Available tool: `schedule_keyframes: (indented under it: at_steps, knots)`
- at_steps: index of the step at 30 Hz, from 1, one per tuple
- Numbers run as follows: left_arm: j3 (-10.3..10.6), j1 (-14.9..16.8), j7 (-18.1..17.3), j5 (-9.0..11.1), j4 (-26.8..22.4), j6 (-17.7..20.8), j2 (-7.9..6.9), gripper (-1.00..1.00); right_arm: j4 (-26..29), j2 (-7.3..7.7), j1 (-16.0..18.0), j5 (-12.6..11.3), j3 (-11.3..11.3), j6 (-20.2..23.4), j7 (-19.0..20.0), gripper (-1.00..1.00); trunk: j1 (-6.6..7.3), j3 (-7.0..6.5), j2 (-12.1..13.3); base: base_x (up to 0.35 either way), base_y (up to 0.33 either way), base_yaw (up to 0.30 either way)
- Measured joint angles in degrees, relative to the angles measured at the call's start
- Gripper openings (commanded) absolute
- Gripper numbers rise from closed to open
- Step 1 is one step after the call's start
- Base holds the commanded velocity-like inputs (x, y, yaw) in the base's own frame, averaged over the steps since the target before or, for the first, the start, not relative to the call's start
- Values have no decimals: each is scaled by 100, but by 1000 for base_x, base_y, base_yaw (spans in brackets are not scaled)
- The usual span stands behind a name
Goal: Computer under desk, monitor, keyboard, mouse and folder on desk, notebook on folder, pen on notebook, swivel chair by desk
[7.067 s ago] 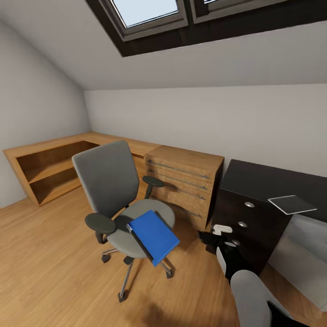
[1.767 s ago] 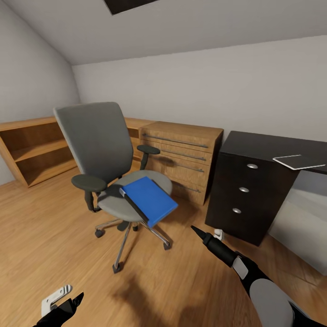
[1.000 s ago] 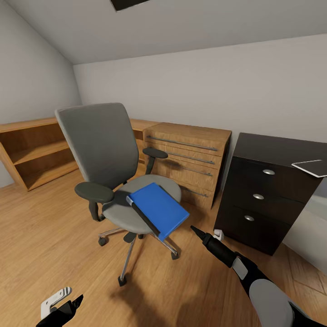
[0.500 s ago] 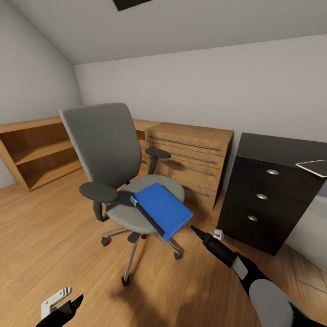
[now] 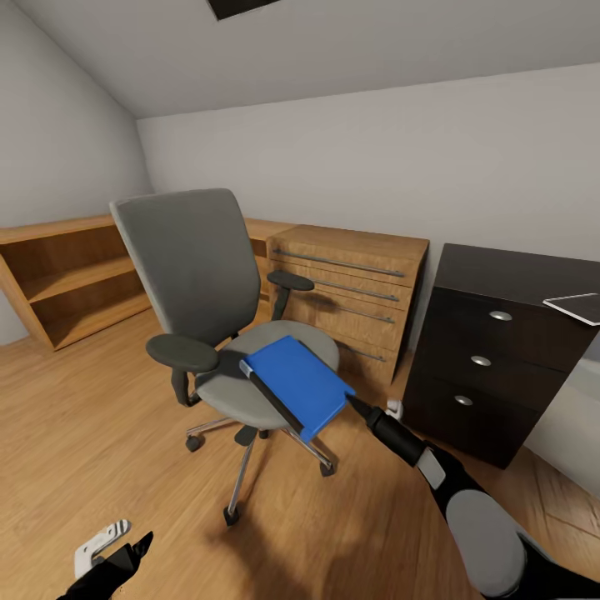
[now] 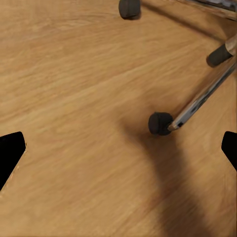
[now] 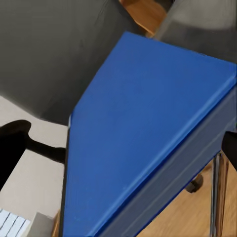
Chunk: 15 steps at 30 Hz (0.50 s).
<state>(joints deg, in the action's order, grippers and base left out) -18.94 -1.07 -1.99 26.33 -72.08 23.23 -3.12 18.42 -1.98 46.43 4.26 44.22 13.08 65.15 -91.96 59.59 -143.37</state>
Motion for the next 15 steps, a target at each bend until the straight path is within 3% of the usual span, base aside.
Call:
schedule_keyframes:
  at_steps: [15]
  knots:
    - [-89, -1, 4, -9, -483, -2, -114, 100, -119, 86, 64, -13, 3, 8, -36, 100, 0, 0, 0, 0, 0, 0]
